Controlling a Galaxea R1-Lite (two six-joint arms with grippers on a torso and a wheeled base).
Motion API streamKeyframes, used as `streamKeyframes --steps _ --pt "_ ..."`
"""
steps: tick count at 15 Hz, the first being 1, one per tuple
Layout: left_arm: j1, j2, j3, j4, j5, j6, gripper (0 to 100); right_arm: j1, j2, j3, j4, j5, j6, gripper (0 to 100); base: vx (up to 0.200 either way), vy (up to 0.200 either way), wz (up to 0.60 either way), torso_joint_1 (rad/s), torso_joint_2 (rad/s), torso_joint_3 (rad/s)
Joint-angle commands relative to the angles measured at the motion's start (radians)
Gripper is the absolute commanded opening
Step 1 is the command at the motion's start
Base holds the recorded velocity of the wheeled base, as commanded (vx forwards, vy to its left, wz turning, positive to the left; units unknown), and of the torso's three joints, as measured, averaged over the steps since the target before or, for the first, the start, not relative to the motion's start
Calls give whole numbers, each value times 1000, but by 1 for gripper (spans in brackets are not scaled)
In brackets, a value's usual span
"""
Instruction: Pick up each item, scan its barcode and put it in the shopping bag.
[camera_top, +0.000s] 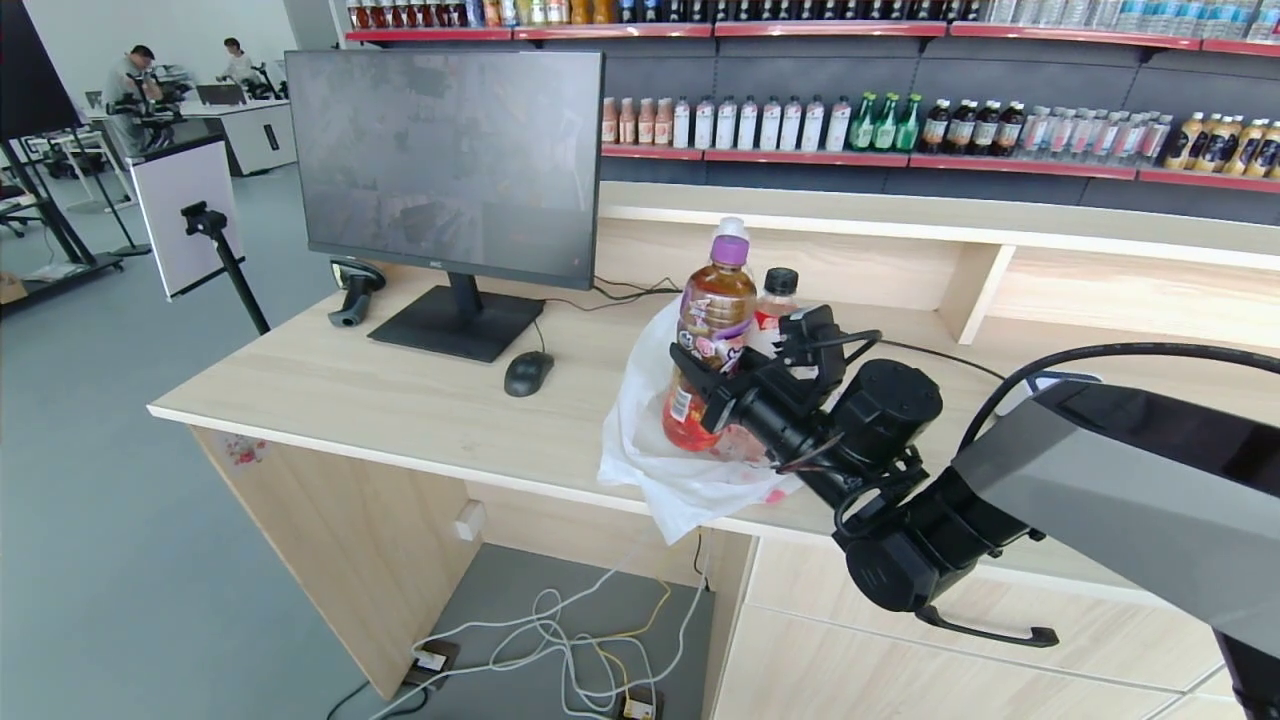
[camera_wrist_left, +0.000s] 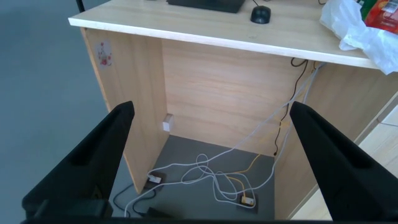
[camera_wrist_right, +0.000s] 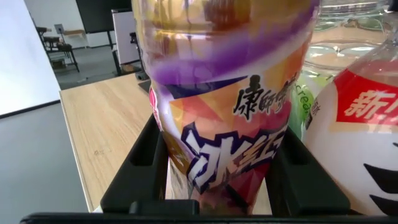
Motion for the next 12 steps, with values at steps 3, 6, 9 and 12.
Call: streamKeyframes --steps 3,6,9,12 --pt "0 0 0 0 -1 0 100 -10 31 -17 -1 1 -32 0 0 0 0 0 0 0" --pt "0 0 0 0 -1 0 100 -12 35 -20 -1 1 -35 0 0 0 0 0 0 0" --pt "0 0 0 0 -1 -1 100 -12 32 -19 -1 1 -36 0 0 0 0 0 0 0" --pt "0 0 0 0 -1 -1 100 -12 35 -19 -1 1 -38 0 0 0 0 0 0 0"
